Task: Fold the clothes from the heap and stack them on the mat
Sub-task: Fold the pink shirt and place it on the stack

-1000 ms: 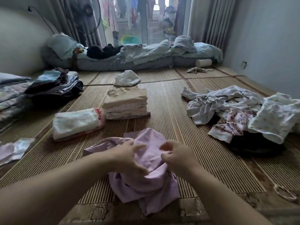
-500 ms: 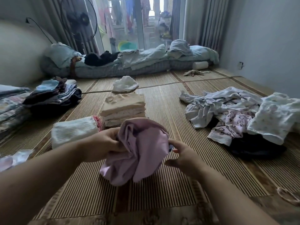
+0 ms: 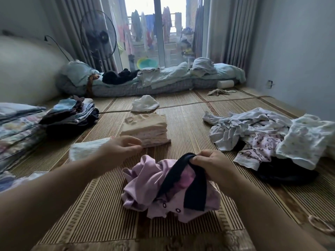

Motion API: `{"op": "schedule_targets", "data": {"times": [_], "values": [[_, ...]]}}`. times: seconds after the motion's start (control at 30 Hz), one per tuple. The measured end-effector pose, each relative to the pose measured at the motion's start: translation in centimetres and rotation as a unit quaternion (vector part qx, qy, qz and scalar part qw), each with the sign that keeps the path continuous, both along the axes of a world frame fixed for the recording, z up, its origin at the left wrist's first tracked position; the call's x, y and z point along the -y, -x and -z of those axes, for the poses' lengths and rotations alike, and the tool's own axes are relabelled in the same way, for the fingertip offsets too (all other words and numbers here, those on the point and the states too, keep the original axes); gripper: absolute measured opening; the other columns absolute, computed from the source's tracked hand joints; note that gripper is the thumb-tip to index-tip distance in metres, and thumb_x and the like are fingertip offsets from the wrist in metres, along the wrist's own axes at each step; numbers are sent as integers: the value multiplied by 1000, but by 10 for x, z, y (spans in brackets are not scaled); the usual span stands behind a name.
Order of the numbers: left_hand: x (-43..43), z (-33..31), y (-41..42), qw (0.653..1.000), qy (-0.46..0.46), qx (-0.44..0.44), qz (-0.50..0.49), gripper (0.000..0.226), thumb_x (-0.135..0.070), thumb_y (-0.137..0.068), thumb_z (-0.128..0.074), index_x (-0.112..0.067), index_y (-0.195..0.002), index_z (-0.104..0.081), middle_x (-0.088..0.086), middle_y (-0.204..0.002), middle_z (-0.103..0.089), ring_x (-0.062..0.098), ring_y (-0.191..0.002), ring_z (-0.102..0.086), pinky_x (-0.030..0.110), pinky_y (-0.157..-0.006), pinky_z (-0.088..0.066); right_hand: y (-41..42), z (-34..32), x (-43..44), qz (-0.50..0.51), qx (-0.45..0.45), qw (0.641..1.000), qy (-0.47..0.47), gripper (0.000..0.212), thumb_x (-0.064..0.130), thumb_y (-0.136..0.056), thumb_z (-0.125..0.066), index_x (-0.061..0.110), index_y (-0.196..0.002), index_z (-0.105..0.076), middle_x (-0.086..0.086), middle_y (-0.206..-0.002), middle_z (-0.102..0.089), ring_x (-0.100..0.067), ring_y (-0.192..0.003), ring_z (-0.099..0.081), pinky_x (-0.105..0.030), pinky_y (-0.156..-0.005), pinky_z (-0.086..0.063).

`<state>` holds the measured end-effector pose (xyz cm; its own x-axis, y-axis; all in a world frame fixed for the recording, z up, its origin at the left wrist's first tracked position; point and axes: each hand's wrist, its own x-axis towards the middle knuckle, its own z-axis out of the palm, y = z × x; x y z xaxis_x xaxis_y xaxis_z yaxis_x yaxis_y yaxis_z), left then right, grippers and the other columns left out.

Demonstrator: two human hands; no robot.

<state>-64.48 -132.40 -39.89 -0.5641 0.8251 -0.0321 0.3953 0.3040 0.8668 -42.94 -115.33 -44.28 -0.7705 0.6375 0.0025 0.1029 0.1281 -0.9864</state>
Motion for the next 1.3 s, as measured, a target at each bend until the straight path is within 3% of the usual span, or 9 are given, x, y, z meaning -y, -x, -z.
{"op": "schedule_targets", "data": {"times": [0.23, 0.4, 0.53, 0.7, 0.8, 0.9, 1.03, 1.13, 1.3], "values": [[-34, 27, -96, 930, 125, -332, 95, 41, -76, -65, -43, -45, -85, -63, -19, -81, -54, 5, -79, -55, 28, -62, -46, -8, -19, 13, 0, -8, 1000, -18, 13, 31, -72, -66, 22, -64, -71, -3, -61, -64, -17, -58, -60, -32, -56, -48], [-40, 35, -79, 970, 89, -223, -34, 15, -38, -76, -49, -29, -65, -55, -8, -70, -58, 15, -66, -56, 32, -56, -41, -23, -22, 14, 49, 54, 981, -180, 19, 31, -81, -67, 19, -65, -66, 4, -58, -63, -12, -54, -59, -25, -48, -45], [-29, -3, -65, 969, 38, -243, -3, 24, -44, -70, -46, -21, -68, -53, -8, -66, -56, 11, -60, -50, 30, -54, -39, -16, -15, 20, 45, 234, 890, -388, 11, 34, -81, -63, 23, -84, -60, 8, -77, -59, -13, -71, -56, -21, -54, -38], [-11, -55, -47, 849, 100, -515, 59, 11, -30, -76, -59, -20, -73, -55, -6, -68, -52, 19, -63, -52, 24, -49, -35, -11, -24, 13, 31, 290, 895, -338, 10, 22, -81, -61, 19, -71, -63, 4, -74, -63, -13, -70, -58, -24, -59, -43], [3, -89, -26, 832, 97, -546, 23, 7, -27, -79, -54, -21, -77, -55, -2, -74, -56, 22, -69, -53, 26, -55, -34, -14, -68, 6, 75, 75, 991, -86, 10, 12, -85, -57, 10, -78, -63, -7, -73, -63, -22, -70, -61, -32, -64, -48], [19, -116, -5, 822, 88, -562, -30, 5, -26, -77, -54, -24, -74, -52, -5, -72, -54, 20, -71, -49, 27, -61, -35, -9, -113, 12, 107, -56, 992, 34, 9, 13, -90, -56, 15, -82, -60, -5, -80, -62, -19, -70, -61, -34, -64, -53], [36, -148, 12, 874, 29, -473, -111, 9, -23, -73, -59, -23, -65, -55, -11, -65, -51, 15, -67, -50, 26, -60, -35, 7, -171, 24, 120, -123, 984, -42, 12, 18, -95, -52, 22, -84, -56, 2, -82, -59, -13, -70, -57, -29, -63, -50], [39, -173, 16, 972, -125, -168, -107, 17, -10, -81, -56, -11, -64, -55, 2, -62, -51, 8, -49, -48, 18, -44, -38, 13, -213, 31, 133, -176, 968, -119, 14, 15, -95, -50, 17, -86, -60, -7, -91, -62, -21, -82, -59, -36, -74, -48], [34, -184, 11, 960, -224, 79, -148, 22, -24, -90, -59, -17, -70, -52, -2, -59, -56, 10, -53, -53, 18, -52, -43, 11, -242, 40, 124, -240, 949, -164, 34, 27, -94, -50, 29, -69, -73, 8, -70, -70, -11, -70, -66, -34, -67, -49]]}}
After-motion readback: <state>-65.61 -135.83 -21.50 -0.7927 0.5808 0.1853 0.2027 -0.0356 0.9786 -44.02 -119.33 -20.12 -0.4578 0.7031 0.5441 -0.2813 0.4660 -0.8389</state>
